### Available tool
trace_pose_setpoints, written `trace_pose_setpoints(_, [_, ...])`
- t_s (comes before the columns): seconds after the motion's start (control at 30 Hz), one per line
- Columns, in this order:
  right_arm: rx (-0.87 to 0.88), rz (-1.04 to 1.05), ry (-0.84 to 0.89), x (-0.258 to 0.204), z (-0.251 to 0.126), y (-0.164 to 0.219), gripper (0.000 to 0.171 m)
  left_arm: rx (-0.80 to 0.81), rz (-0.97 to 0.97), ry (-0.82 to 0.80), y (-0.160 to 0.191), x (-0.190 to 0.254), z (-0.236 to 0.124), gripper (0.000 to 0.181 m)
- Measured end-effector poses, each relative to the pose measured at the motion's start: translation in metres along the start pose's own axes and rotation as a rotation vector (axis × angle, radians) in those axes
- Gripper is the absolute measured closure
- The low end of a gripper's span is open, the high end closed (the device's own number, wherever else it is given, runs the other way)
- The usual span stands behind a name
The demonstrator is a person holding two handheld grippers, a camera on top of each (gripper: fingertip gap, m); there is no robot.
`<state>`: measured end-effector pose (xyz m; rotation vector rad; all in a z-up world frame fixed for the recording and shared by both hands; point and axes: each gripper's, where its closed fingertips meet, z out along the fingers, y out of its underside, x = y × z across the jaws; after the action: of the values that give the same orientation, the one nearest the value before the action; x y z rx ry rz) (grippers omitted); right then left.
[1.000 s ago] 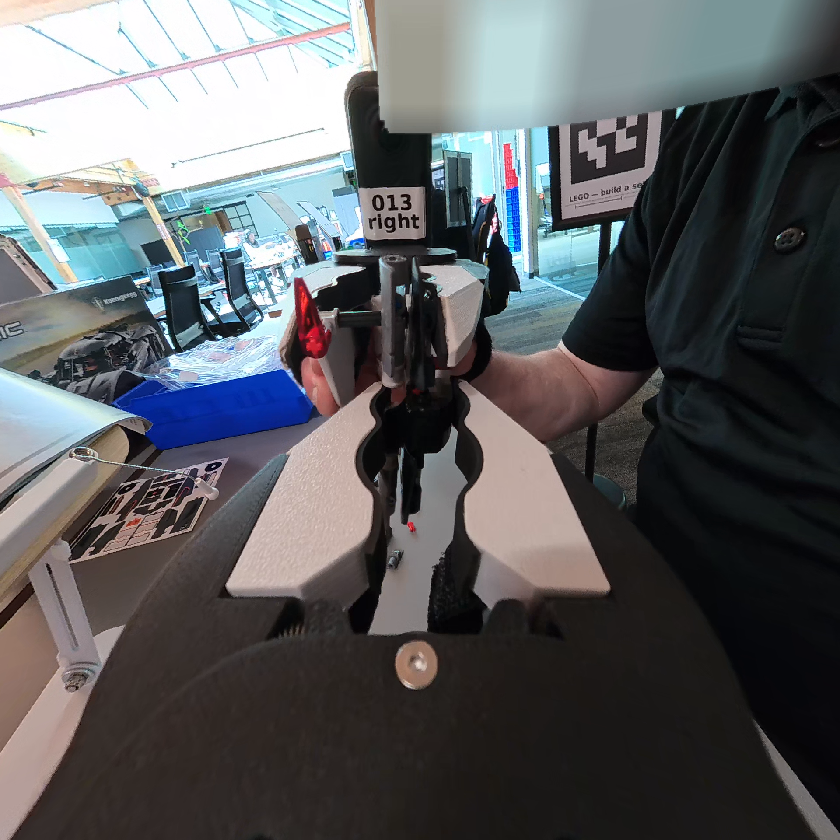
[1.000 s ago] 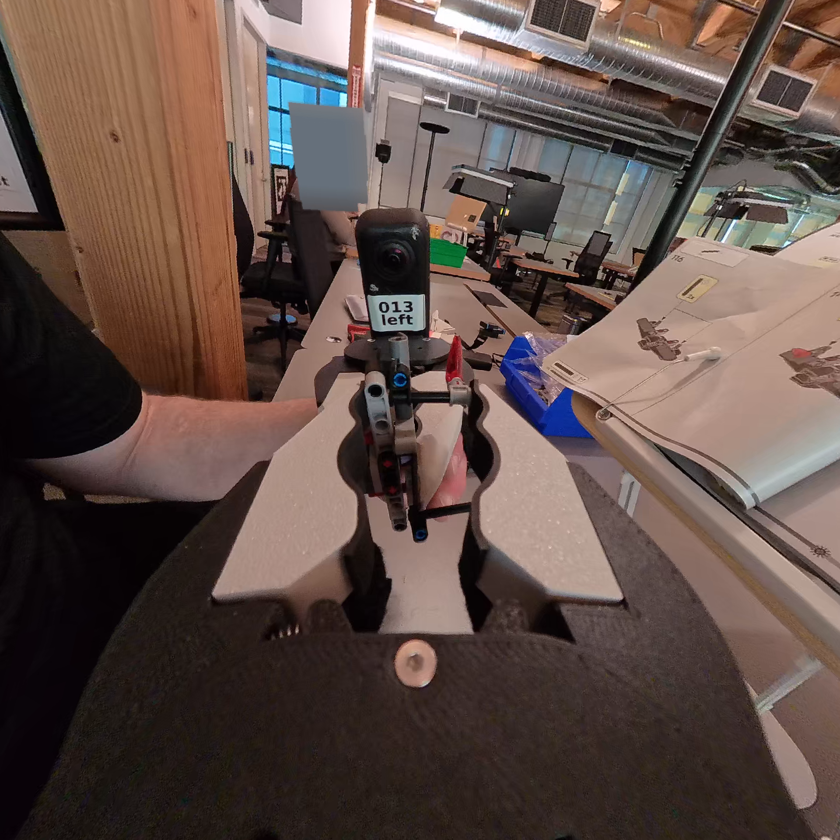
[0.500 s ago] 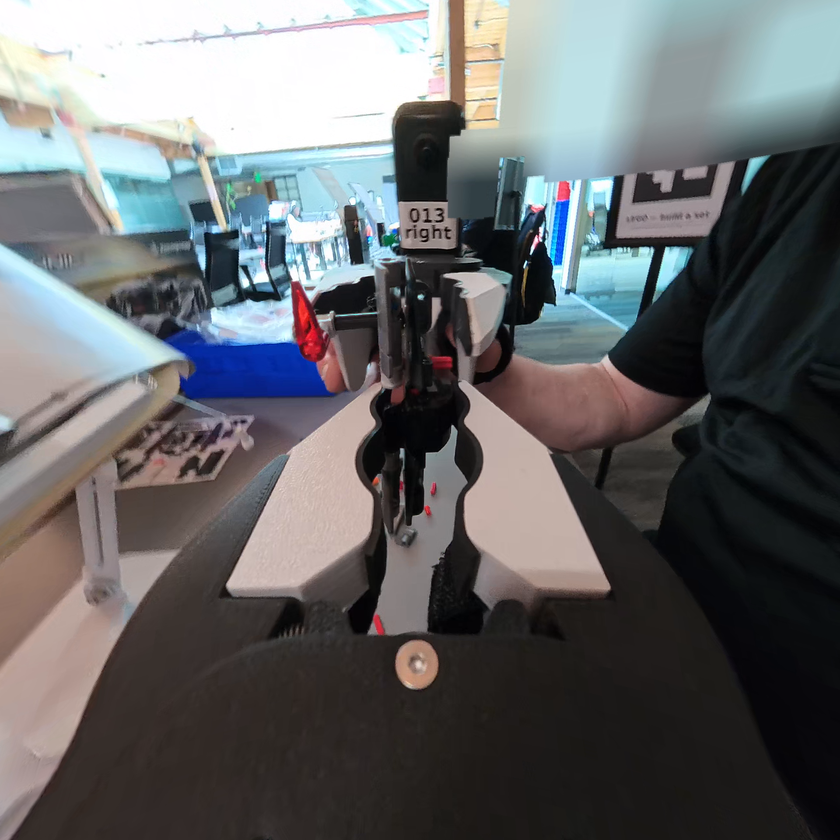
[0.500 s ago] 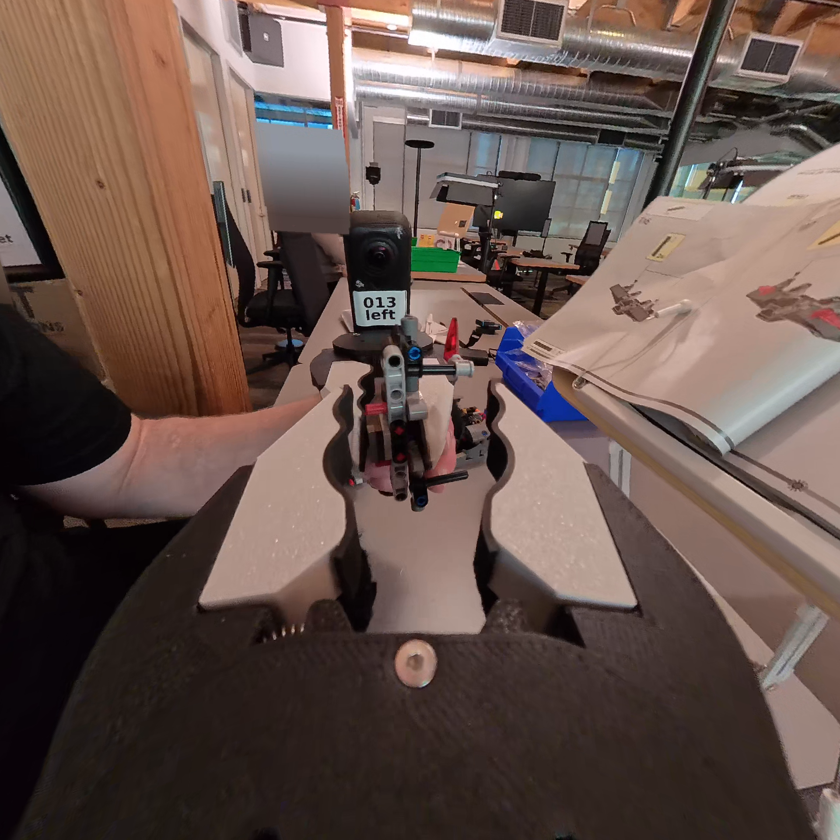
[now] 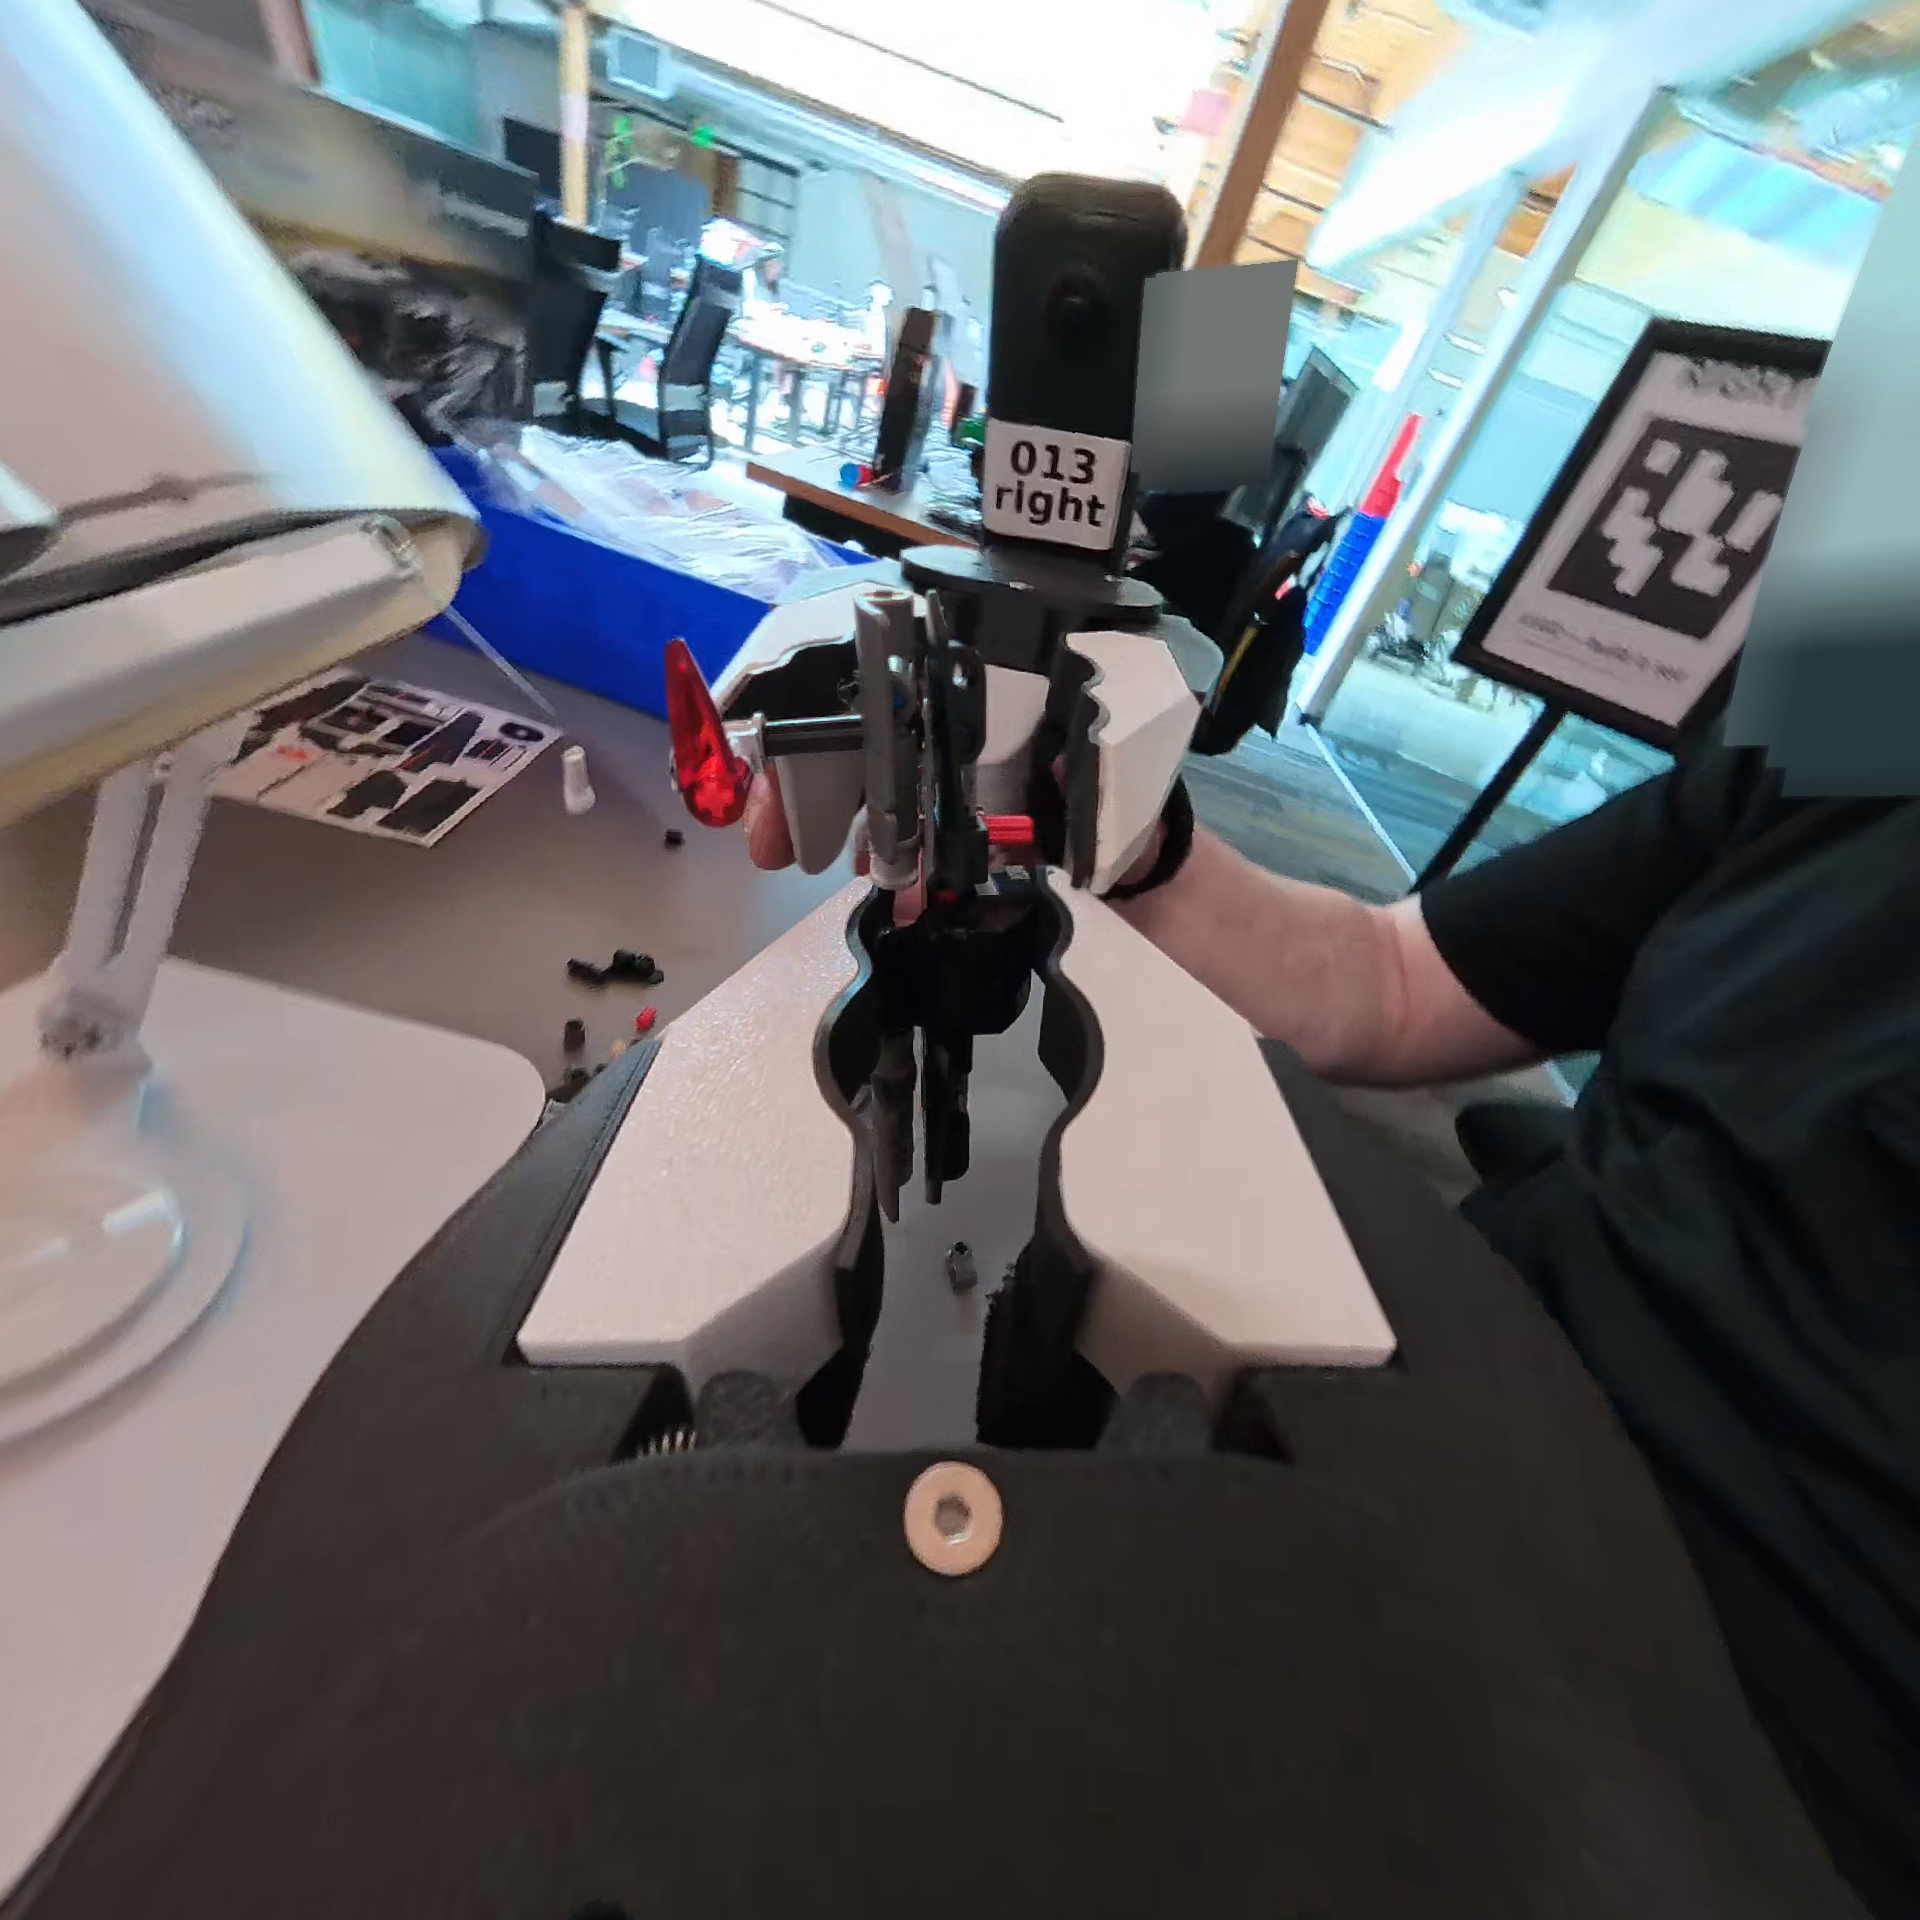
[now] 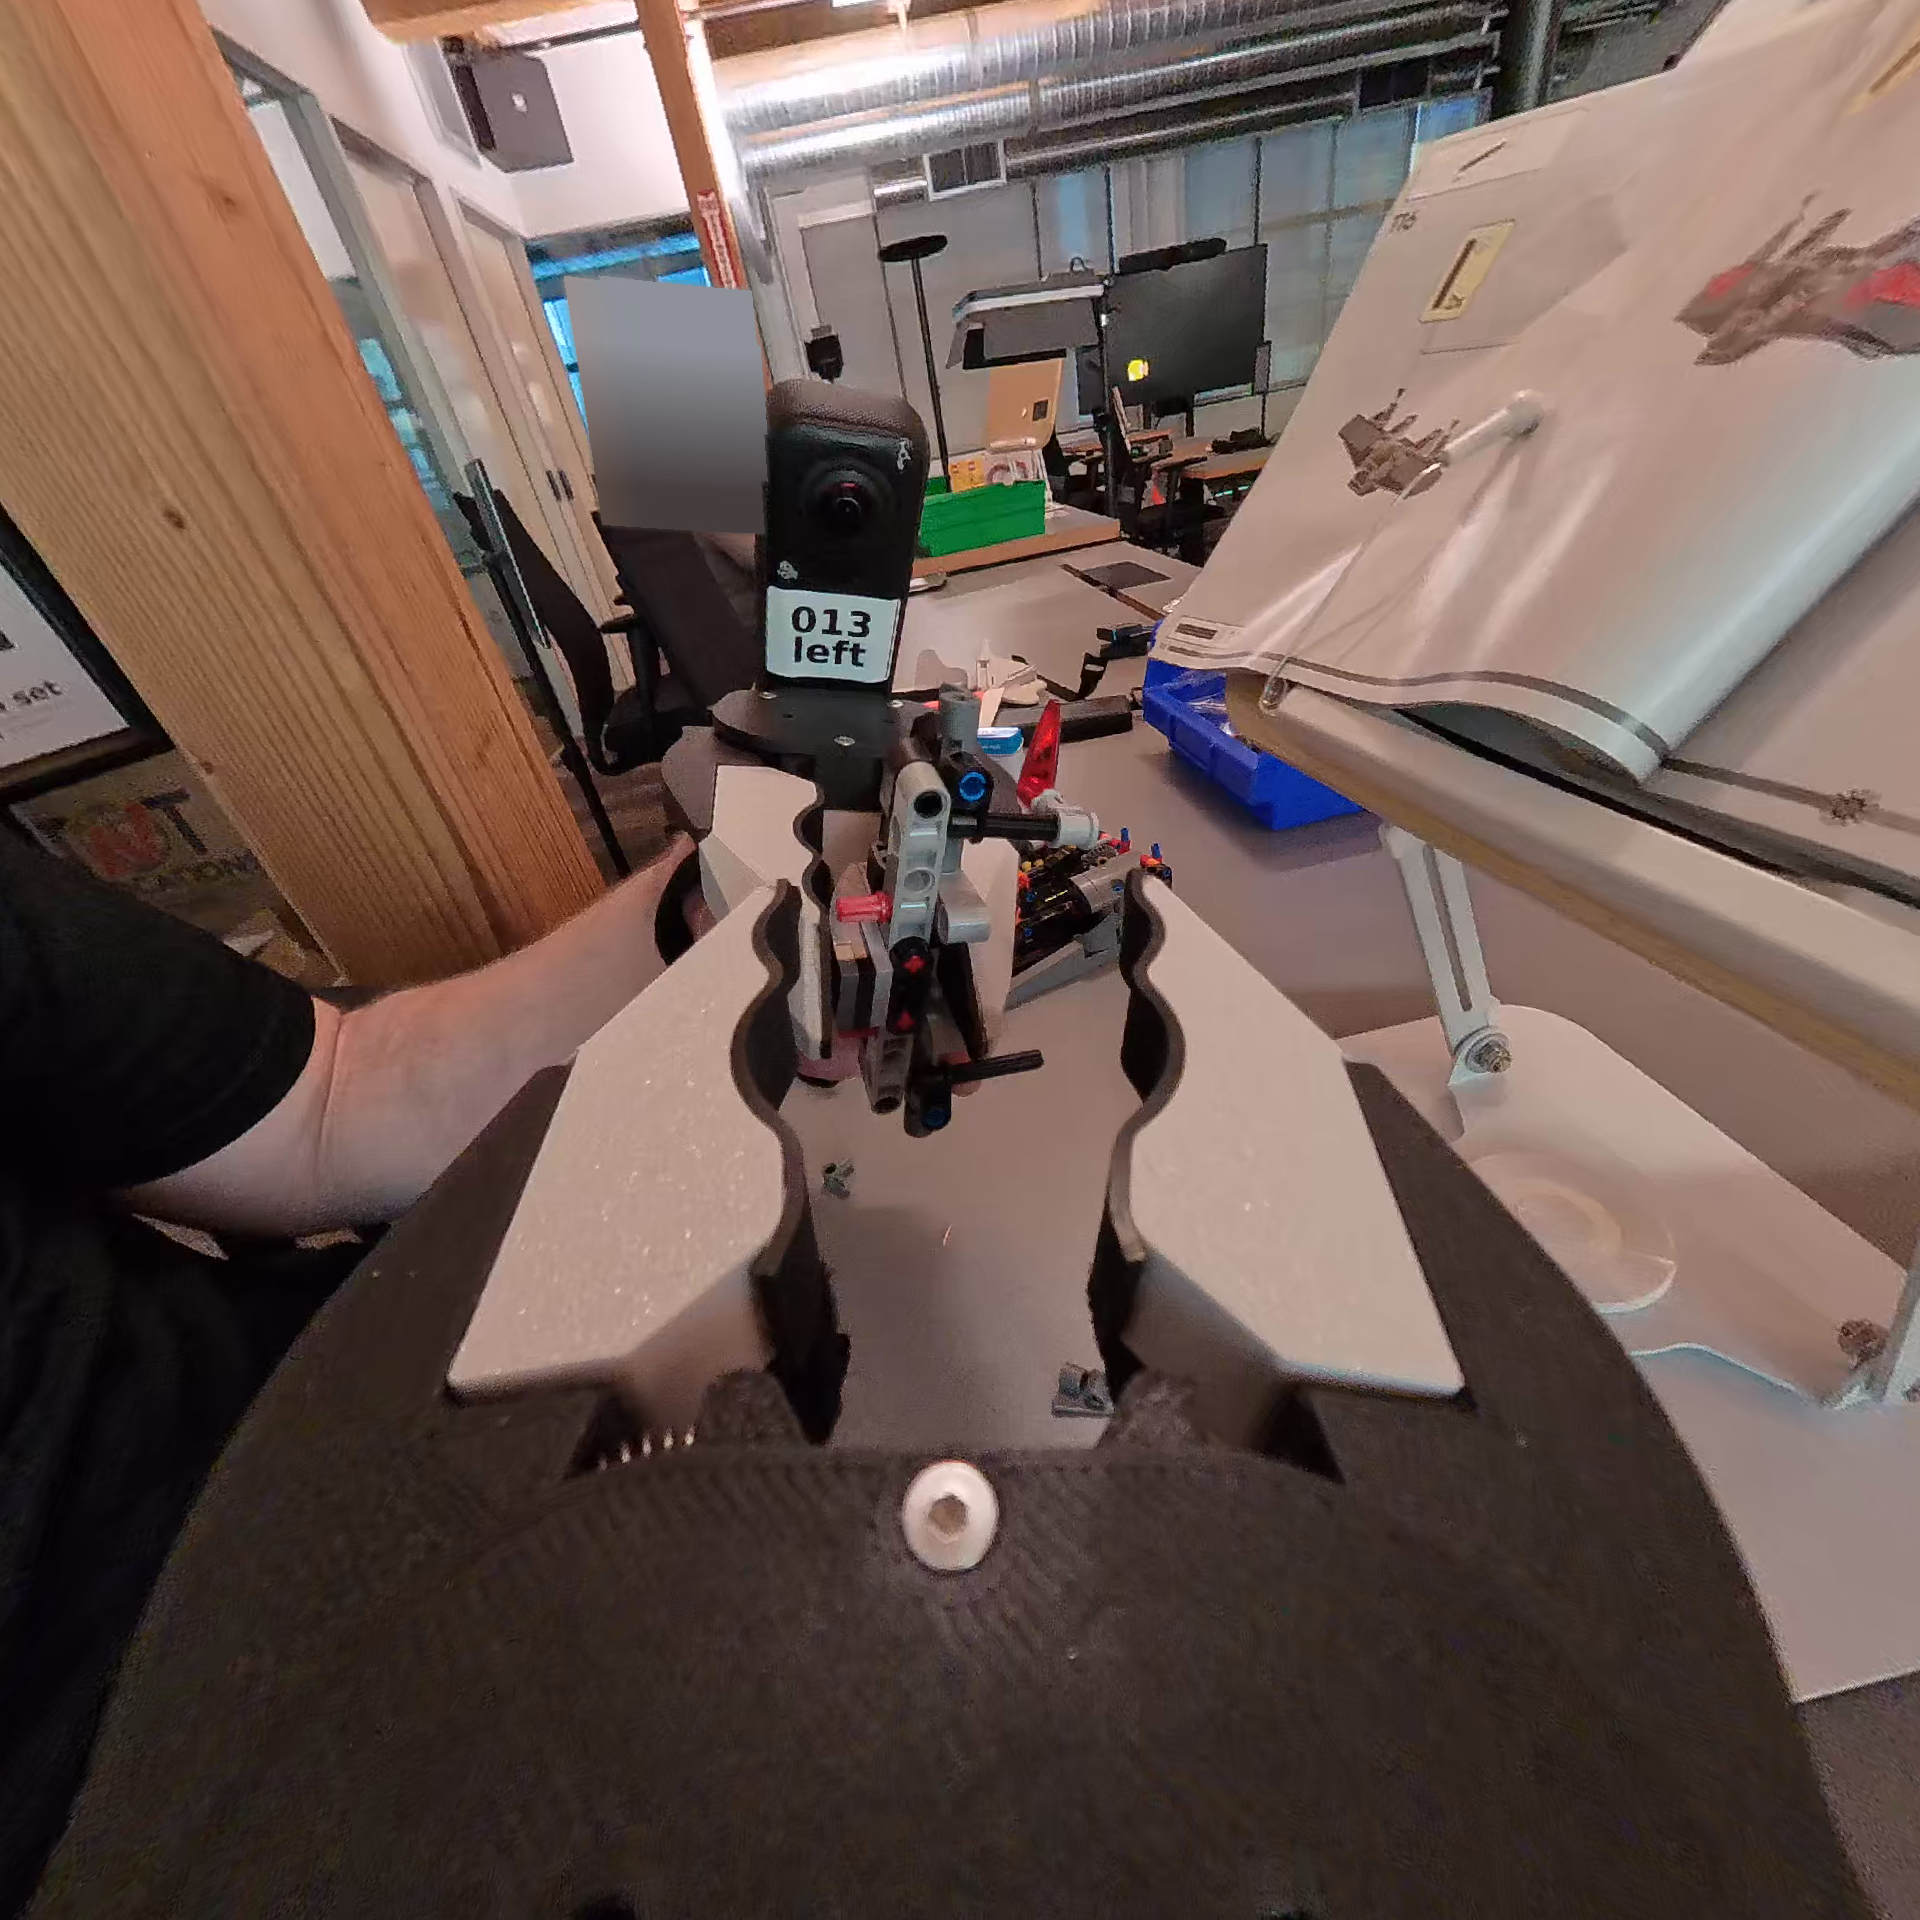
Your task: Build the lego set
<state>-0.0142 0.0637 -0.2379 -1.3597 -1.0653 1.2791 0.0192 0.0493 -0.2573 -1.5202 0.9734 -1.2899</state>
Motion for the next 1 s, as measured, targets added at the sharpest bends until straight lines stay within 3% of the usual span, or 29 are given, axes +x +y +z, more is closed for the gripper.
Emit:
trace_pose_setpoints(0.27, [0.015,0.077,-0.018,0.007,-0.001,0.003,0.115,0.056,-0.136,-0.019,-0.004,-0.012,-0.005,0.158])
trace_pose_setpoints(0.57, [0.03,0.093,-0.008,0.009,0.0,0.003,0.114,0.045,-0.163,-0.022,-0.002,-0.012,-0.002,0.158])
trace_pose_setpoints(0.67, [0.062,0.078,-0.034,0.004,-0.001,-0.003,0.113,0.037,-0.163,0.034,-0.001,-0.004,0.001,0.158])
trace_pose_setpoints(0.77, [0.092,0.07,-0.083,-0.004,-0.004,-0.01,0.11,0.068,-0.126,0.189,-0.005,0.02,0.002,0.158])
trace_pose_setpoints(0.83, [0.124,0.087,-0.172,-0.016,-0.009,-0.016,0.119,0.105,-0.101,0.288,-0.009,0.034,-0.001,0.158])
trace_pose_setpoints(1.0, [0.093,0.112,-0.326,-0.038,-0.012,-0.013,0.12,0.161,-0.051,0.447,-0.015,0.059,-0.009,0.158])
